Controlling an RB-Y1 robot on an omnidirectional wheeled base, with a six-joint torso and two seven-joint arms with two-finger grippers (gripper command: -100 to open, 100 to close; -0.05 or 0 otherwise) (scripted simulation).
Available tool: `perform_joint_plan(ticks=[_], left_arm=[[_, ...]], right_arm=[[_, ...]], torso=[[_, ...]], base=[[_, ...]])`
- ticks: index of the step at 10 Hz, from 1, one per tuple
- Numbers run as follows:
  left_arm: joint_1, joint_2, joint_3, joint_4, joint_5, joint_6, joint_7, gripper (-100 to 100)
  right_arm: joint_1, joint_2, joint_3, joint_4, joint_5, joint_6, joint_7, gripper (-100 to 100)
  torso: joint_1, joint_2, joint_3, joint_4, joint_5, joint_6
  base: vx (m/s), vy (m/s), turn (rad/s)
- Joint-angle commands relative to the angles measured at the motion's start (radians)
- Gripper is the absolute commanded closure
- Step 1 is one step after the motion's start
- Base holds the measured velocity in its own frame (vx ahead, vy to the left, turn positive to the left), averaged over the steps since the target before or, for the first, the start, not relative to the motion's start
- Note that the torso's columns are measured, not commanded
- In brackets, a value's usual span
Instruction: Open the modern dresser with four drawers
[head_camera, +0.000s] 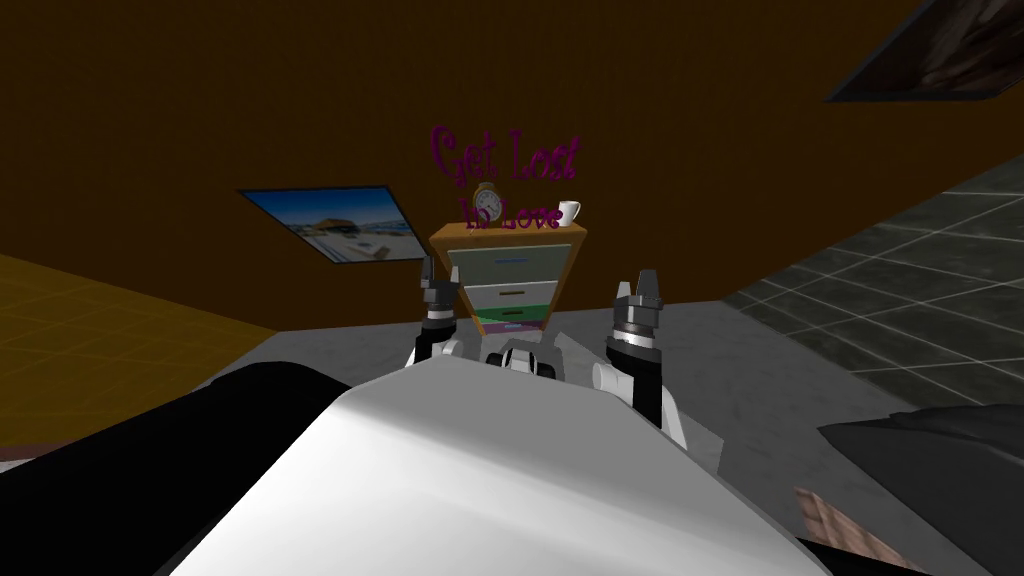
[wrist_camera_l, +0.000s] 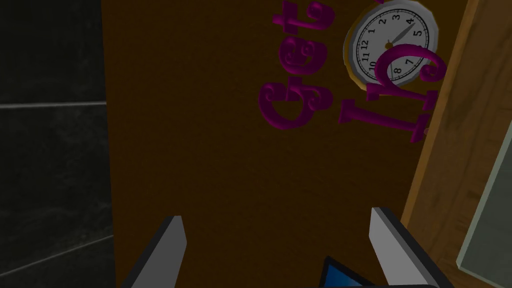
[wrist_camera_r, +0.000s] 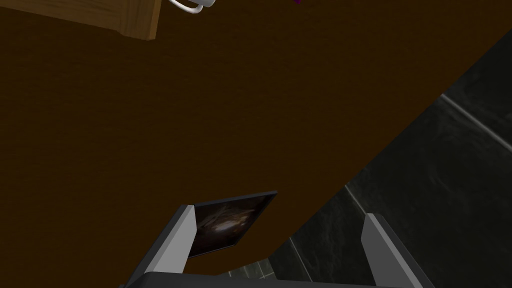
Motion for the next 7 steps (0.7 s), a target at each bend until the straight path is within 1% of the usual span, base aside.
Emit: perform_joint_plan(ticks=[1,3,4,6,7], left_arm=[[0.002,0.061,0.006,-0.001,0.014,0.030,0.005,-100],[0.002,0.090,0.013,-0.001,0.028,0.060,0.011,-100],[0.002,0.106,0.021,-0.001,0.044,0.094,0.016,-100],[0.002,0.113,0.030,-0.001,0.061,0.129,0.022,-100],[0.002,0.114,0.038,0.000,0.078,0.165,0.028,-100]], right_arm=[[0.000,0.000,0.000,0.000,0.000,0.000,0.000,0],[0.000,0.000,0.000,0.000,0.000,0.000,0.000,0],[0.000,0.000,0.000,0.000,0.000,0.000,0.000,0],[0.000,0.000,0.000,0.000,0.000,0.000,0.000,0],[0.000,0.000,0.000,0.000,0.000,0.000,0.000,0]], torso=[[0.000,0.002,-0.005,0.003,0.000,0.000],[0.000,0.004,-0.005,0.004,0.000,0.000],[0.000,0.004,-0.005,0.004,0.000,0.000],[0.000,0.004,-0.006,0.004,0.000,0.000],[0.001,0.005,-0.005,0.004,0.000,0.000]], base=[[0.040,-0.046,0.038],[0.056,-0.055,0.051],[0.084,-0.092,0.081],[0.082,-0.085,0.070],[0.087,-0.089,0.108]])
